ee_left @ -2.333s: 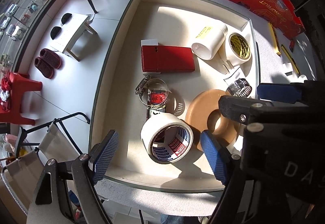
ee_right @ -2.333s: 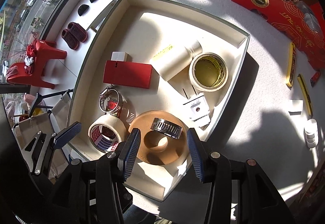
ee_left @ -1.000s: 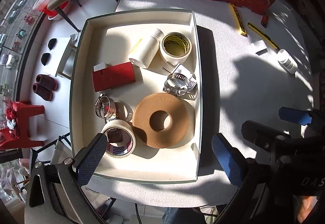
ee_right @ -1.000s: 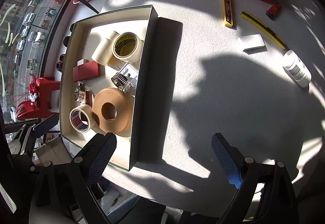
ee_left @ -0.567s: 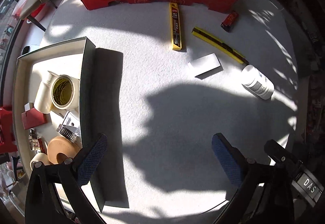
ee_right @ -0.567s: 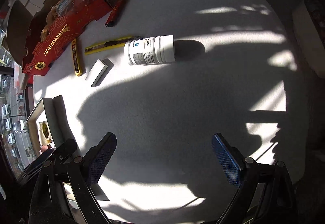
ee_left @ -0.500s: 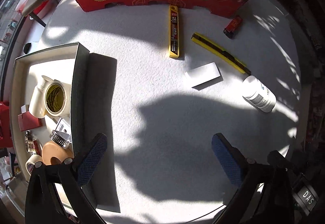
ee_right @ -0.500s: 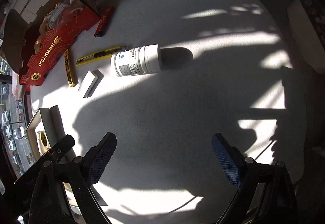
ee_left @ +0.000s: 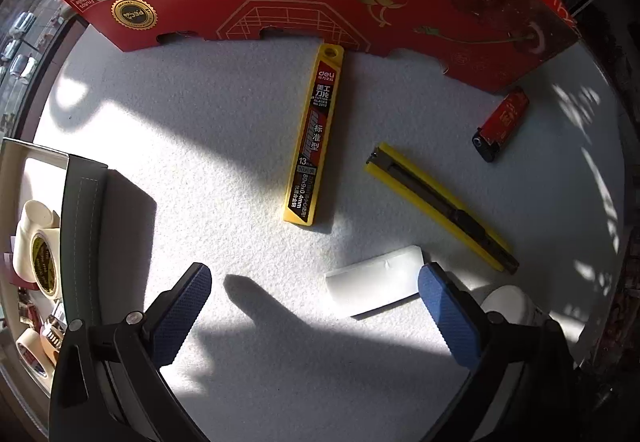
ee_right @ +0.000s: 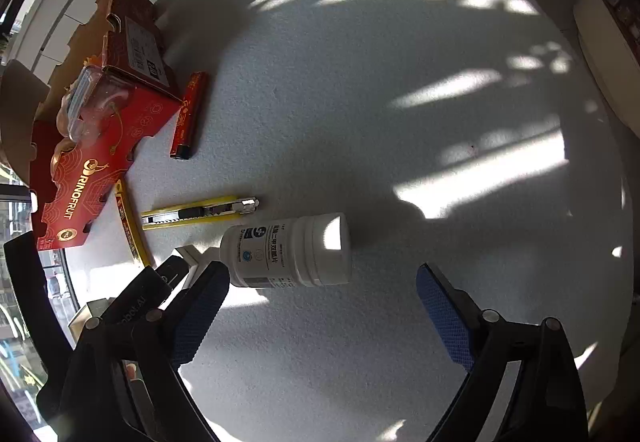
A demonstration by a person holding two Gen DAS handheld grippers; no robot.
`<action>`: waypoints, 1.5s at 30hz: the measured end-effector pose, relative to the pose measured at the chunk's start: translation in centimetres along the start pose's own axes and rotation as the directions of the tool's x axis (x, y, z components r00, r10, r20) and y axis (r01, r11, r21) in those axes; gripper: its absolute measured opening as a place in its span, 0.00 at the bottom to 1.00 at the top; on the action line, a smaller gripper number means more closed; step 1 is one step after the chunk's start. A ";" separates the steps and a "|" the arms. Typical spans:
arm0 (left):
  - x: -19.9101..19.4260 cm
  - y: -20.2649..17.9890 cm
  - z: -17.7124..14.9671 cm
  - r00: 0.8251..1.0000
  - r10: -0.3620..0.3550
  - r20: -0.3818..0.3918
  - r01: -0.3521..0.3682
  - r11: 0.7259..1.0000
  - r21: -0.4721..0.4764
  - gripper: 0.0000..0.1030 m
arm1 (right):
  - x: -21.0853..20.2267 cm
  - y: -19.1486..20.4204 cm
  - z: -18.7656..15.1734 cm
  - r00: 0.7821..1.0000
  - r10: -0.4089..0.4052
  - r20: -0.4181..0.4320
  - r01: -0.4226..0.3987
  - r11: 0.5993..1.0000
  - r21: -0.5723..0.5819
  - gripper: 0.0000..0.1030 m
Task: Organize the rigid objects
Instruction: 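Close left tool on the white eraser block while right tool grips the white bottle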
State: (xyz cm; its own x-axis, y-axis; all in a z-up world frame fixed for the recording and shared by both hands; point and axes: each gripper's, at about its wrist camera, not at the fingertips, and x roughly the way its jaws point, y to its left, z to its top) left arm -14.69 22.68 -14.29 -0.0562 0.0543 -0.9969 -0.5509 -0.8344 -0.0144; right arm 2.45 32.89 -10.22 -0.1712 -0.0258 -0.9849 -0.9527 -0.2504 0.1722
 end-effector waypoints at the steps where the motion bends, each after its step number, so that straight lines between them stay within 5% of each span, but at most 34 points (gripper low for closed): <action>1: -0.2 0.0 0.1 1.000 0.022 0.009 -0.022 1.000 0.012 1.00 | 0.4 0.1 0.1 1.000 0.016 -0.005 -0.016 1.000 0.002 0.93; 8: -1.3 3.9 0.6 1.000 -0.003 0.027 0.005 0.997 -0.073 1.00 | 1.1 2.0 0.4 0.997 0.073 -0.016 -0.074 0.996 -0.048 0.93; 16: -1.7 6.4 0.7 1.000 0.002 0.002 -0.002 0.996 -0.090 1.00 | 3.0 3.9 0.6 0.996 0.050 -0.069 -0.057 0.992 -0.109 0.91; 19: -0.4 4.6 0.2 1.000 0.005 -0.009 -0.006 0.998 -0.064 1.00 | 2.7 3.8 0.0 0.997 0.011 -0.075 -0.024 0.985 -0.173 0.76; 33: 0.7 -2.3 0.9 0.999 0.031 -0.023 -0.032 0.999 -0.032 1.00 | -0.2 -5.4 -4.6 0.997 -0.007 -0.076 -0.001 0.994 -0.112 0.76; 39: 0.3 -2.4 1.1 1.000 0.011 -0.025 -0.013 0.997 -0.077 1.00 | -0.9 -5.6 -5.9 0.998 -0.004 -0.061 -0.006 0.988 -0.154 0.76; 43: 0.1 -2.8 0.8 0.996 0.006 -0.087 -0.008 1.000 -0.022 0.99 | -1.4 -4.3 -6.5 0.999 -0.003 -0.050 -0.007 0.981 -0.193 0.76; 45: -0.5 -4.3 1.4 0.997 0.006 -0.081 -0.007 1.000 -0.006 0.91 | -1.9 -4.0 -7.1 0.999 -0.002 -0.043 -0.007 0.978 -0.209 0.76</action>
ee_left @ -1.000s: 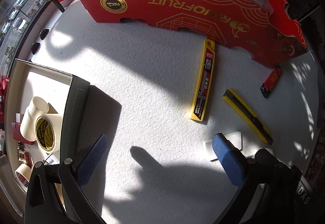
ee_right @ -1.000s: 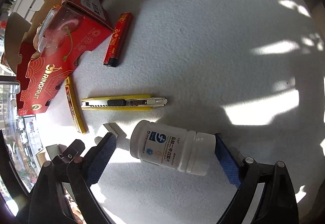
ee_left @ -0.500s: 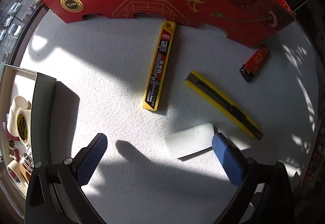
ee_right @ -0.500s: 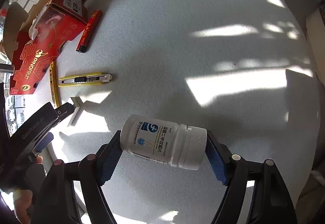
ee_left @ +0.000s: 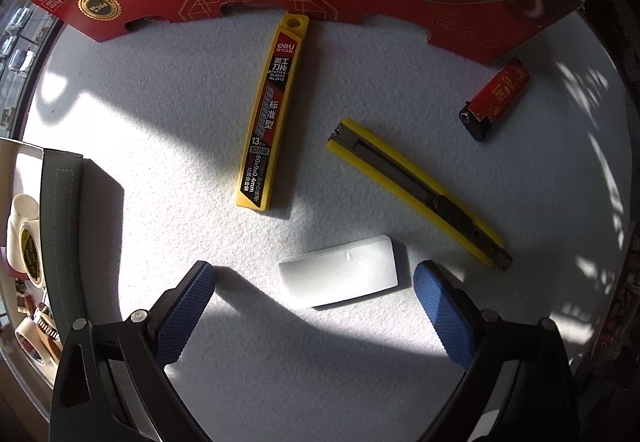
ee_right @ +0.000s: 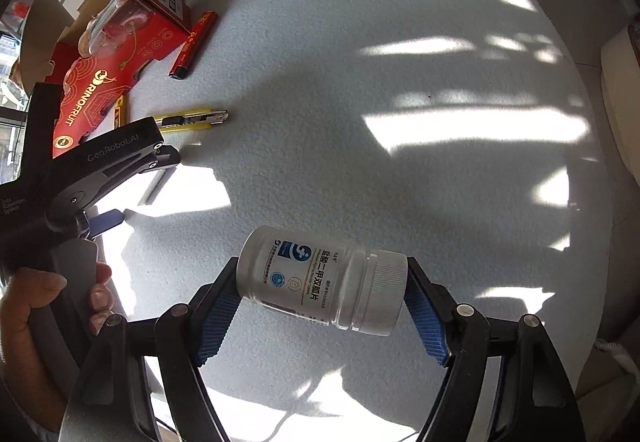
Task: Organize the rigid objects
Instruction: 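Close left tool on the white eraser block while right tool grips the white bottle, then carry the eraser block and white bottle with both tools over the tray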
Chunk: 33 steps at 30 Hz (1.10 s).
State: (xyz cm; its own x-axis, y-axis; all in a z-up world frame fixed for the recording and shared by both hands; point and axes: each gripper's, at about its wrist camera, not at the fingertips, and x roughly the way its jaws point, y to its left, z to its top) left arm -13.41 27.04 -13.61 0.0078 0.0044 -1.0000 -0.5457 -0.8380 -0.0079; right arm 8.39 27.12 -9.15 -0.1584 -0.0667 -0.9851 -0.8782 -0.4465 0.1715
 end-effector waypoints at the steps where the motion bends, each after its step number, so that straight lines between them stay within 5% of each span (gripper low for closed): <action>1: -0.7 0.1 -0.1 1.000 -0.001 0.018 0.001 1.000 0.009 0.80 | -0.2 0.5 0.1 1.000 -0.003 0.003 0.003 1.000 -0.008 0.76; 3: -1.8 -0.3 -0.5 0.999 -0.003 0.049 0.000 0.998 0.058 0.53 | -0.6 1.2 -0.6 1.000 -0.012 0.012 0.012 1.000 -0.022 0.76; 9: -3.5 0.1 -2.7 0.997 -0.055 0.046 0.047 0.985 0.166 0.53 | -1.0 3.1 -1.5 0.999 -0.042 0.029 0.043 0.997 -0.057 0.76; 16: -6.3 2.0 -10.1 0.997 -0.062 0.055 0.039 0.937 0.347 0.53 | -0.6 3.2 -5.6 0.998 -0.065 -0.012 0.064 0.996 -0.067 0.76; 26: -8.2 7.0 -20.3 0.996 -0.087 -0.010 0.082 0.881 0.465 0.53 | -0.7 4.4 -10.4 0.995 -0.087 -0.058 0.085 0.996 -0.041 0.76; 33: -8.9 12.4 -23.3 0.994 -0.110 -0.013 0.101 0.852 0.513 0.53 | -1.4 6.6 -12.0 0.993 -0.106 -0.053 0.103 0.993 -0.066 0.76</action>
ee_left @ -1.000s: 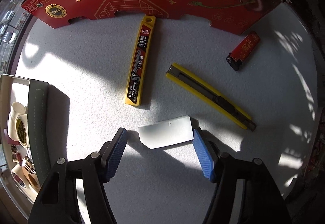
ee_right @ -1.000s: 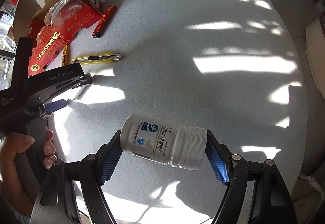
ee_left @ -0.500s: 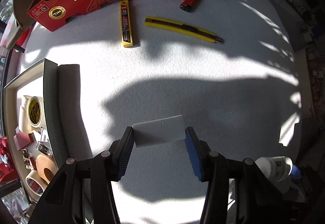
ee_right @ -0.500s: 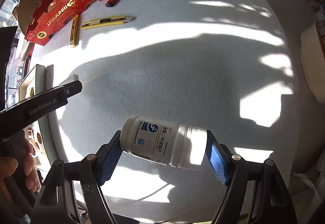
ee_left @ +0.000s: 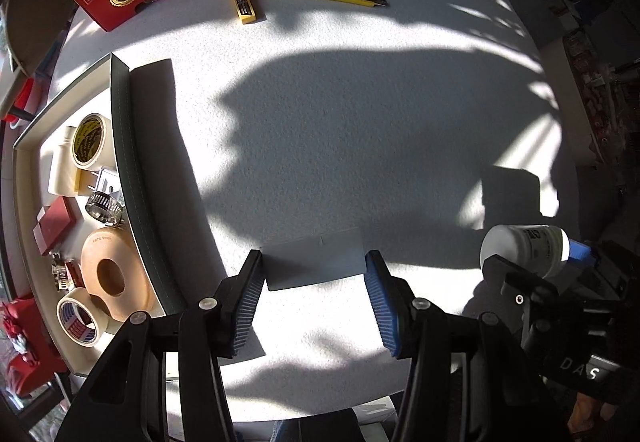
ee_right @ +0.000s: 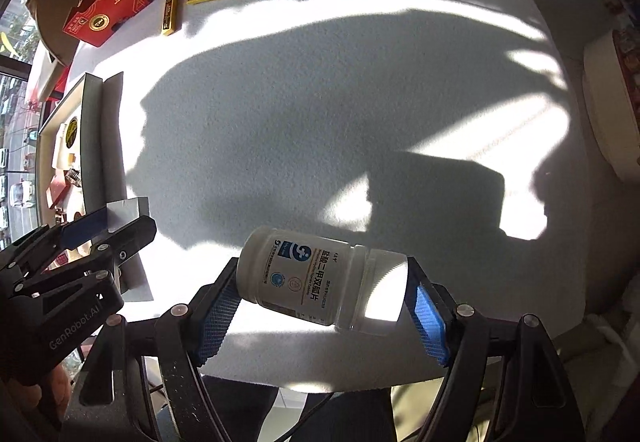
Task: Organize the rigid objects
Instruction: 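Carry the eraser block and white bottle with both tools over the tray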
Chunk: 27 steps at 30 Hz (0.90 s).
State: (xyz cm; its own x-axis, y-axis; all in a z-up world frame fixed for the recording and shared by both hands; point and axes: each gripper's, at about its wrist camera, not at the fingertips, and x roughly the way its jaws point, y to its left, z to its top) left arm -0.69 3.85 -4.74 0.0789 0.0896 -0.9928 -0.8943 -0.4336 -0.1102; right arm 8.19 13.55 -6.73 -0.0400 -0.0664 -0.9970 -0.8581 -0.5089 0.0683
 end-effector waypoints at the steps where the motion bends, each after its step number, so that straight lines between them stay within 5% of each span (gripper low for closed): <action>1: -0.2 0.5 -0.3 1.000 -0.005 0.004 0.005 1.000 0.003 0.53 | 0.0 0.7 0.1 1.000 -0.002 0.006 0.003 1.000 -0.007 0.76; 10: -2.3 5.1 1.2 0.997 -0.022 0.072 0.025 0.999 -0.044 0.53 | -2.7 4.8 0.1 0.998 -0.017 0.064 0.023 0.995 -0.099 0.76; 17: -3.6 10.3 -0.4 0.992 0.024 0.127 -0.001 0.985 -0.175 0.53 | -3.3 11.4 0.8 0.996 0.022 0.083 -0.001 0.968 -0.249 0.76; 27: -3.5 20.7 -6.7 0.988 0.128 0.087 -0.076 0.889 -0.451 0.53 | -1.4 23.1 1.0 0.992 0.124 0.014 -0.104 0.881 -0.461 0.76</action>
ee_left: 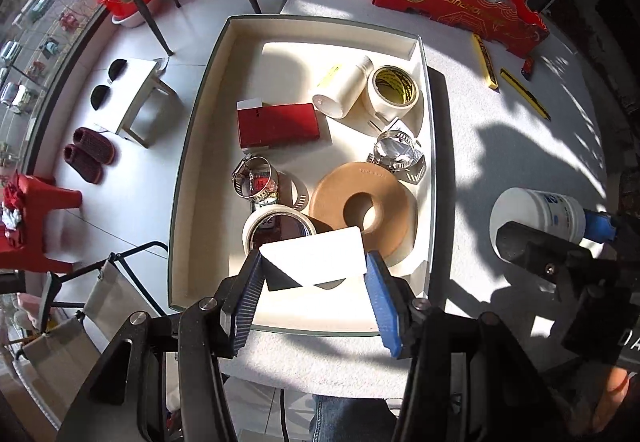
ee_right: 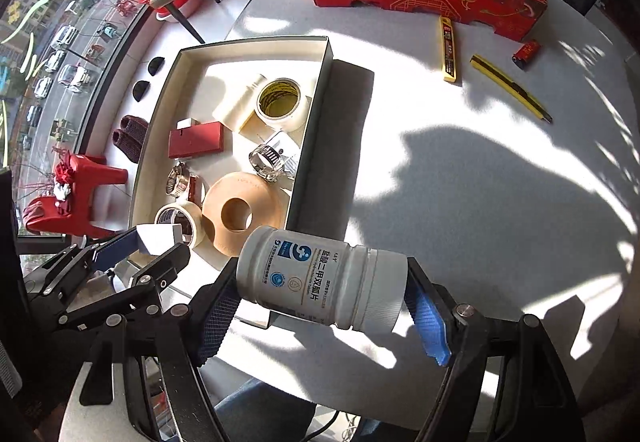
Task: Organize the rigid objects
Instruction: 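Carry the eraser block and white bottle with both tools over the tray, then open left tool to drop the eraser onto the tape while right tool releases the bottle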
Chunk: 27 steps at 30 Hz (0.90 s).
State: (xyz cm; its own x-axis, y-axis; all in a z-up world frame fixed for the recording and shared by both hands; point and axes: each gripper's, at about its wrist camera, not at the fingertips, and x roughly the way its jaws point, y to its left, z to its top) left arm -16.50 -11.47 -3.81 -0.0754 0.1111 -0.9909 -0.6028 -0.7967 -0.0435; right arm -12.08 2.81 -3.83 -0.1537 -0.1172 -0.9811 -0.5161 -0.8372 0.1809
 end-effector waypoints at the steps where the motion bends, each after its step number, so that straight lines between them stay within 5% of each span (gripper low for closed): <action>1: 0.2 0.9 -0.1 1.000 0.007 -0.007 -0.007 1.000 -0.022 0.53 | 0.3 0.8 0.4 1.000 0.010 -0.004 -0.010 1.000 -0.016 0.76; 12: 2.1 3.1 1.4 1.000 0.013 0.000 -0.013 0.995 -0.094 0.55 | 3.4 5.3 5.8 0.998 0.037 -0.042 -0.041 0.996 -0.080 0.76; 15: 1.9 3.2 1.7 1.000 0.019 0.019 -0.017 0.993 -0.117 0.82 | 3.8 5.3 6.3 0.996 0.062 -0.058 -0.066 0.995 -0.073 0.76; 18: 2.2 3.5 1.7 1.000 0.013 0.011 -0.012 0.992 -0.127 0.84 | 3.5 5.0 6.3 0.995 0.082 -0.057 -0.085 0.994 -0.067 0.78; 21: 2.5 3.8 1.6 1.000 0.021 0.000 -0.021 0.991 -0.129 1.00 | 2.8 4.5 6.3 0.995 0.089 -0.036 -0.090 0.995 -0.048 0.87; 25: 2.2 3.9 1.7 0.996 0.089 -0.020 -0.090 0.990 -0.111 1.00 | 1.6 4.1 6.4 0.996 0.091 -0.017 -0.091 0.995 -0.037 0.87; 27: 1.7 4.3 1.7 1.000 0.028 0.004 -0.028 0.991 -0.130 1.00 | 0.9 3.7 6.3 0.995 0.099 -0.002 -0.099 0.995 -0.024 0.87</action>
State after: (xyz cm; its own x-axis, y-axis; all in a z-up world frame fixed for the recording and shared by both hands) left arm -20.58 -13.72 -5.43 -0.0953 0.0907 -0.9913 -0.4921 -0.8699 -0.0323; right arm -19.44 2.94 -3.58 -0.2019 -0.2007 -0.9586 -0.4780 -0.8341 0.2753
